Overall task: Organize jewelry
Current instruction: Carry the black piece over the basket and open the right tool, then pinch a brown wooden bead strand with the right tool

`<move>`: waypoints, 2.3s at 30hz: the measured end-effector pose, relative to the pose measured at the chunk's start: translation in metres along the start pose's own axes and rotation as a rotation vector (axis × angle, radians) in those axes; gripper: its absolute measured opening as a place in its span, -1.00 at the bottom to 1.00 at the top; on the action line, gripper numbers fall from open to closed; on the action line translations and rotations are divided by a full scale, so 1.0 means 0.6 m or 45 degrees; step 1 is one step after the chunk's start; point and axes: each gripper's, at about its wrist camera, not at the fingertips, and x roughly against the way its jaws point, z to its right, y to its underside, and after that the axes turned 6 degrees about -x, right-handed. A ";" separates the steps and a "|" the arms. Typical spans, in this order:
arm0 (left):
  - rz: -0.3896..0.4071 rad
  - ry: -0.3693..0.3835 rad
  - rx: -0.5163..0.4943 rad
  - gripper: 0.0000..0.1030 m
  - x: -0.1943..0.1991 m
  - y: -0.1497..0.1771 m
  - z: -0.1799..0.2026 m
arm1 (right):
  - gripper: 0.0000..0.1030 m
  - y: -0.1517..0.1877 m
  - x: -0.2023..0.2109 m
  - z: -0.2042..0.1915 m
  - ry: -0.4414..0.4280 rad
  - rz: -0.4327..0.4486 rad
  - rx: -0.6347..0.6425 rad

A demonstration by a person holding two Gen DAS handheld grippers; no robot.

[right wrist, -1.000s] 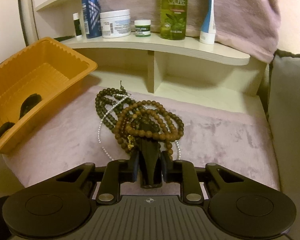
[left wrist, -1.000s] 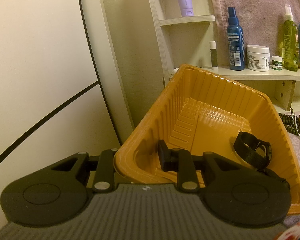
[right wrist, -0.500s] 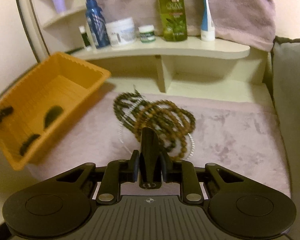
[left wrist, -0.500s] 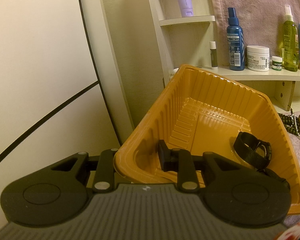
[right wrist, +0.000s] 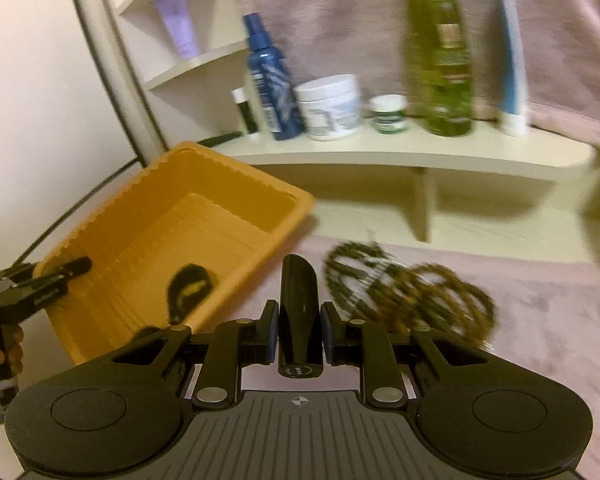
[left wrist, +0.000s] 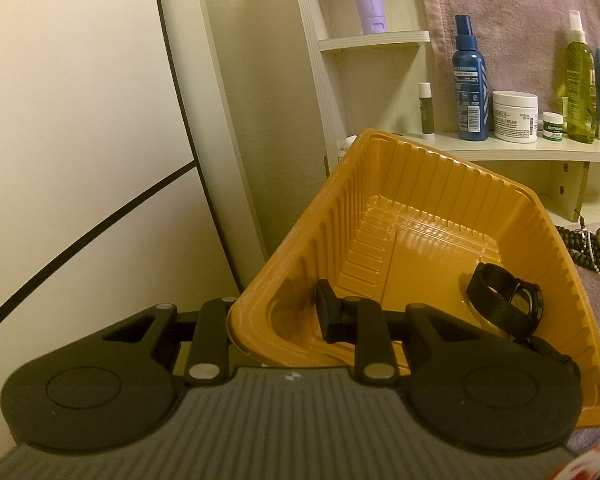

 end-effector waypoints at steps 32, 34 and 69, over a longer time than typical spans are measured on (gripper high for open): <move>-0.014 0.036 -0.010 -0.55 -0.008 -0.003 -0.006 | -0.17 -0.052 -0.149 -0.060 -0.111 -0.007 0.237; -0.014 0.036 -0.010 -0.55 -0.008 -0.003 -0.006 | 0.03 -0.045 -0.125 -0.066 -0.082 0.025 0.210; -0.012 0.033 -0.010 -0.54 -0.008 -0.003 -0.008 | -0.12 0.038 0.049 0.112 0.308 0.017 -0.153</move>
